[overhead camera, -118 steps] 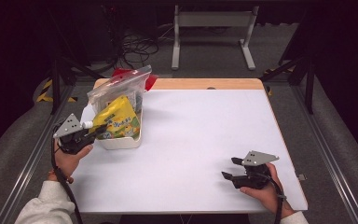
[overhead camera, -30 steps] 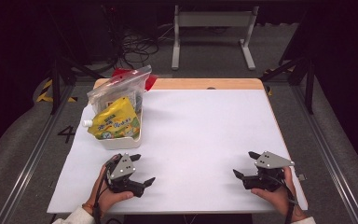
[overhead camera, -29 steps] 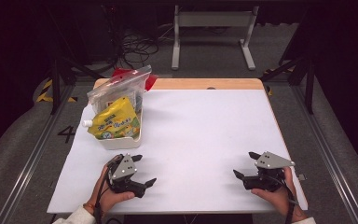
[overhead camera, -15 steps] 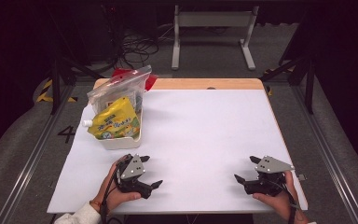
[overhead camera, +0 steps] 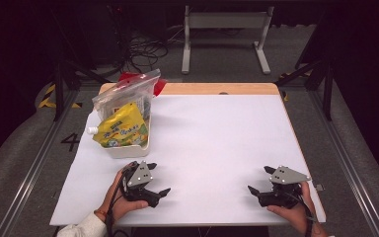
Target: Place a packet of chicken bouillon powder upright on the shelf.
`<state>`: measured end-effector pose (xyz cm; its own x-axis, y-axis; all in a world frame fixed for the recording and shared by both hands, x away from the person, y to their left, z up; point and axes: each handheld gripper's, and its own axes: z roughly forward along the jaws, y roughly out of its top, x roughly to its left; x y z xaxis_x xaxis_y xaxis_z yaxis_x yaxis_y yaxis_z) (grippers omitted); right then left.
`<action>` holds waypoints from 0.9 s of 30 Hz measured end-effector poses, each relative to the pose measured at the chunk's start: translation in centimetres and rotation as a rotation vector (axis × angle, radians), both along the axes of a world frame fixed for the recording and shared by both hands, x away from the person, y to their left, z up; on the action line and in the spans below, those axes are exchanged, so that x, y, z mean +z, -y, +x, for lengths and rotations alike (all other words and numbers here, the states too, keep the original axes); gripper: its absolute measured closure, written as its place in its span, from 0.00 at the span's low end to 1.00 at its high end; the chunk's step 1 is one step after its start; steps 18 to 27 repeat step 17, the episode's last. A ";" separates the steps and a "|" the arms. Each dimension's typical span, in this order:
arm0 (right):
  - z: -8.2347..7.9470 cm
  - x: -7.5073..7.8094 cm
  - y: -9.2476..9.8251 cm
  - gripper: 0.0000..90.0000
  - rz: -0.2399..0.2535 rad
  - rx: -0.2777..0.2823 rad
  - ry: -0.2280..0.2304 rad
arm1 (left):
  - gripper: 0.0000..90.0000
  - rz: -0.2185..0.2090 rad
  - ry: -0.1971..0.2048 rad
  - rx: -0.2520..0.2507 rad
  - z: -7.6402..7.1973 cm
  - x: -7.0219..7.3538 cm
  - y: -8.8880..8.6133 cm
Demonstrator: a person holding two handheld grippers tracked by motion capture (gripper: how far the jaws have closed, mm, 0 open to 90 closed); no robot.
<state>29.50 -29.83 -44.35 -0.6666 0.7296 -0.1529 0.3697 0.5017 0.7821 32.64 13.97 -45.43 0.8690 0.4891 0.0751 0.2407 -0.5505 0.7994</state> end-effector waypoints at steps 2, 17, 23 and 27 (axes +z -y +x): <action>0.0 0.0 0.0 0.15 -0.003 -0.001 0.003 | 0.10 -0.002 -0.002 0.001 0.0 0.0 -0.1; -0.1 -0.1 0.0 0.15 0.013 0.003 -0.001 | 0.10 -0.009 -0.019 0.006 0.6 -0.1 -0.1; -0.1 -0.1 0.0 0.15 0.013 0.003 -0.001 | 0.10 -0.009 -0.019 0.006 0.6 -0.1 -0.1; -0.1 -0.1 0.0 0.15 0.013 0.003 -0.001 | 0.10 -0.009 -0.019 0.006 0.6 -0.1 -0.1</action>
